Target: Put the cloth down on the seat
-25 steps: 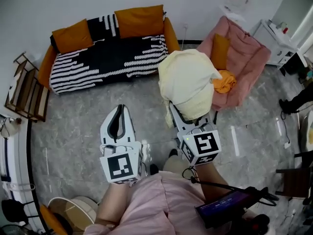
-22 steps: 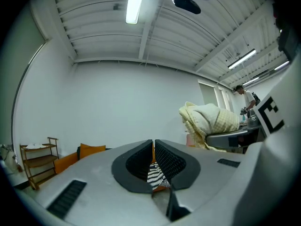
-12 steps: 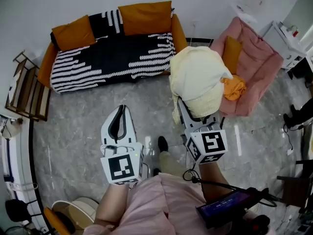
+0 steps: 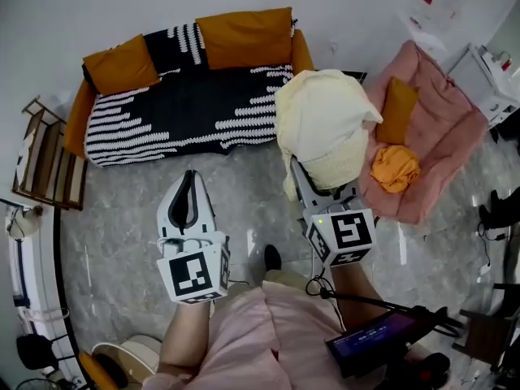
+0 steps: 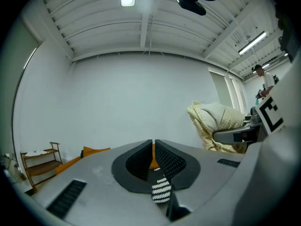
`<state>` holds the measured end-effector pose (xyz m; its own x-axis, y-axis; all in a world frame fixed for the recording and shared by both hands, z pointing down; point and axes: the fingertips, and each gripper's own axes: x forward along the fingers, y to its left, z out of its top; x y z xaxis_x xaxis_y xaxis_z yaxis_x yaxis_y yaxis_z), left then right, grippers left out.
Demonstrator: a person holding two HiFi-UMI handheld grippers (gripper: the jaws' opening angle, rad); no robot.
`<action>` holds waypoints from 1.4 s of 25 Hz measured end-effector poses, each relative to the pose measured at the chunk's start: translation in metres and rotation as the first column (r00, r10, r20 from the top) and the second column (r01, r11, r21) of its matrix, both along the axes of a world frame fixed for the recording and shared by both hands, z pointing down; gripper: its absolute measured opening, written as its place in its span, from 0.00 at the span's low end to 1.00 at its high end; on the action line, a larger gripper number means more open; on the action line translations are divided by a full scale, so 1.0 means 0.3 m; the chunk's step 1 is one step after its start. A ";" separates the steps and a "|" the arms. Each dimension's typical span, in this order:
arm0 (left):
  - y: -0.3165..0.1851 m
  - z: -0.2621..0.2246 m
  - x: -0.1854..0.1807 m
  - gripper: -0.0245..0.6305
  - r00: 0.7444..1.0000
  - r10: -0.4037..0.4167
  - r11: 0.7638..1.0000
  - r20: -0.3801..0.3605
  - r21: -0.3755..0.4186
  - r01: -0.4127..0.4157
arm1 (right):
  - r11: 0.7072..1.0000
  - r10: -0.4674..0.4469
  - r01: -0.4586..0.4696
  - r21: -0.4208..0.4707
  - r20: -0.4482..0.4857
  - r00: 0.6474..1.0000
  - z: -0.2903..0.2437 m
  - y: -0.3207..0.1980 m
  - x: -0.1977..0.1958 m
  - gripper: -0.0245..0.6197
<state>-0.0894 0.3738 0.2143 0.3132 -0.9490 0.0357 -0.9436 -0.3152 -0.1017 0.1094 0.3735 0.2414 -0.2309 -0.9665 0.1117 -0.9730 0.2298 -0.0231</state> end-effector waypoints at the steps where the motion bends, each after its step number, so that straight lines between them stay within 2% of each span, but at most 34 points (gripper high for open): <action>1: -0.025 -0.011 0.004 0.08 1.000 -0.007 1.000 0.004 0.006 0.007 | 1.000 -0.003 0.003 0.005 0.000 1.000 -0.009 -0.031 0.010 0.34; 9: -0.176 -0.028 0.014 0.08 1.000 -0.022 1.000 0.016 0.017 0.022 | 1.000 -0.007 0.007 0.026 0.005 1.000 -0.034 -0.192 0.040 0.34; 17: -0.394 0.027 -0.023 0.08 1.000 -0.015 1.000 -0.003 -0.008 0.015 | 1.000 0.002 -0.002 -0.015 -0.008 1.000 0.026 -0.403 0.007 0.34; 26: -0.879 0.073 -0.142 0.08 0.999 0.023 1.000 -0.034 -0.020 -0.024 | 0.997 0.014 -0.016 -0.070 -0.020 1.000 0.090 -0.845 -0.129 0.34; 35: -1.333 -0.029 -0.273 0.08 0.997 0.068 0.997 -0.033 0.050 -0.066 | 0.999 0.049 -0.050 -0.016 -0.032 0.998 -0.003 -1.259 -0.261 0.35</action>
<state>-0.1713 -0.0262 0.2056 0.3765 -0.9262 -0.0222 -0.9237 -0.3734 -0.0857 0.0311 -0.0040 0.2407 -0.1791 -0.9746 0.1345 -0.9834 0.1813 0.0041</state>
